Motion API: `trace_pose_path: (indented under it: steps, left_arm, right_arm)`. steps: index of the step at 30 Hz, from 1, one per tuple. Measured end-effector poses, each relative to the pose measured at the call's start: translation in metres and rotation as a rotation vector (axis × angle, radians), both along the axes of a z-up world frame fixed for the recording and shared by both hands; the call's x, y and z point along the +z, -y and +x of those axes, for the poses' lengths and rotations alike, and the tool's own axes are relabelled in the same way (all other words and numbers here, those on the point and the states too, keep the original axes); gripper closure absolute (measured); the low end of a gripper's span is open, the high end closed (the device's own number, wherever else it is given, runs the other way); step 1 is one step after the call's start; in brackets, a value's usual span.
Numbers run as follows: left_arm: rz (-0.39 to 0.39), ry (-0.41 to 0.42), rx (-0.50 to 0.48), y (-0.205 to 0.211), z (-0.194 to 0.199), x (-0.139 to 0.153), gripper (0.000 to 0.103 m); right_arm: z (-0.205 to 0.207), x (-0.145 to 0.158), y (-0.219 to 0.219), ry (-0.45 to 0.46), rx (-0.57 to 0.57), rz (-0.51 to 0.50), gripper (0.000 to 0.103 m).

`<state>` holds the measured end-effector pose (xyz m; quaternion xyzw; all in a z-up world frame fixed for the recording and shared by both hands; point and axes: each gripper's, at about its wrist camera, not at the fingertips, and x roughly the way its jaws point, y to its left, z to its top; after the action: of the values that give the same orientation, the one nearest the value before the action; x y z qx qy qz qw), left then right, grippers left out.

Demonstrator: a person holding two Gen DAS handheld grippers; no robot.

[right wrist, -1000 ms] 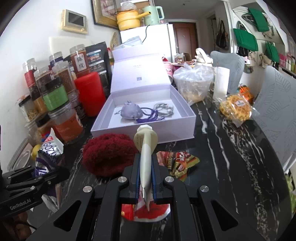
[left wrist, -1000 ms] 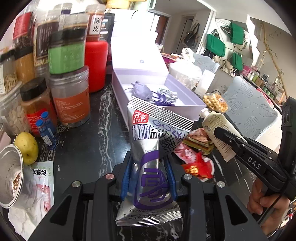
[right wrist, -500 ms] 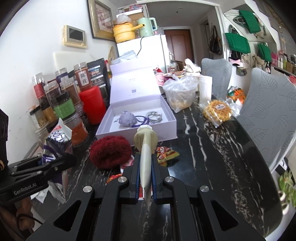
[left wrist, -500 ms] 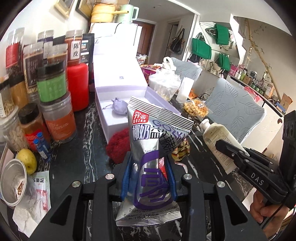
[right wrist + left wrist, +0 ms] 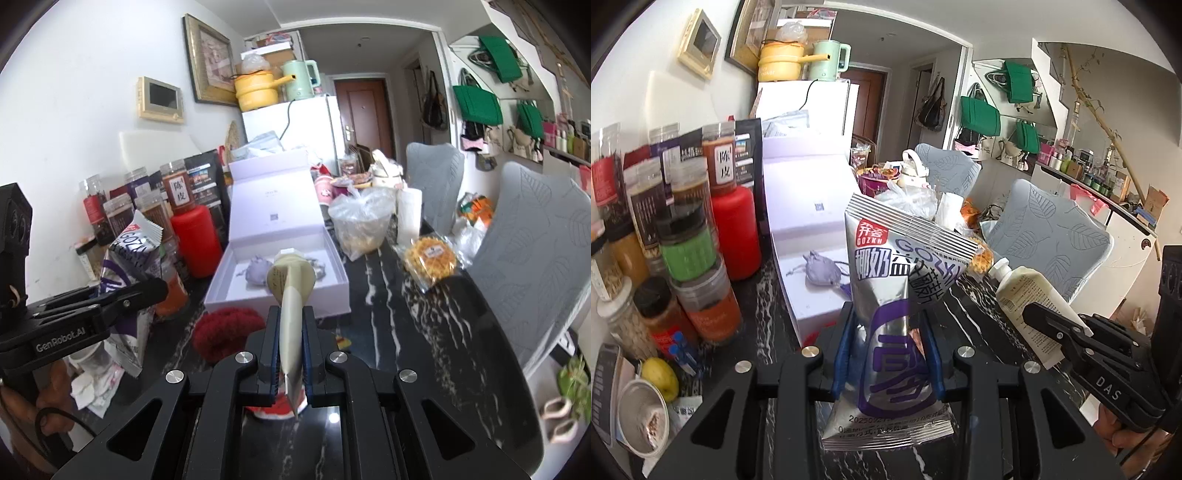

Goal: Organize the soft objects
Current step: 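Lift and carry the snack bag and lotion tube over the white box with both grippers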

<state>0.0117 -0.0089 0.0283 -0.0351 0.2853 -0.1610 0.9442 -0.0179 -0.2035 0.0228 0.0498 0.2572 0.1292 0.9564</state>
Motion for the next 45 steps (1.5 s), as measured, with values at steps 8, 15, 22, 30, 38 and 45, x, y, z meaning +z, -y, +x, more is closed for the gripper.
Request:
trace_pose_path:
  steps: [8, 15, 22, 30, 38, 45]
  left_arm:
    - [0.019, 0.054, -0.002, 0.009, 0.022, 0.022, 0.069]
    - [0.039, 0.073, 0.010, 0.014, 0.053, 0.035, 0.069]
    - [0.045, 0.097, 0.018, 0.015, 0.089, 0.048, 0.069]
    - [0.035, 0.094, 0.045, 0.009, 0.135, 0.050, 0.069]
    - [0.026, 0.077, 0.084, 0.001, 0.178, 0.045, 0.069]
    - [0.013, 0.060, 0.109, -0.001, 0.208, 0.040, 0.069]
  right_arm:
    - [0.023, 0.017, -0.002, 0.035, 0.023, -0.011, 0.093]
    - [0.055, 0.026, -0.003, 0.046, 0.037, -0.016, 0.093]
    - [0.091, 0.035, -0.007, 0.061, 0.046, -0.031, 0.093]
    - [0.134, 0.046, -0.016, 0.084, 0.064, -0.049, 0.093]
    - [0.178, 0.046, -0.026, 0.094, 0.085, -0.060, 0.093]
    - [0.212, 0.041, -0.033, 0.090, 0.099, -0.062, 0.093]
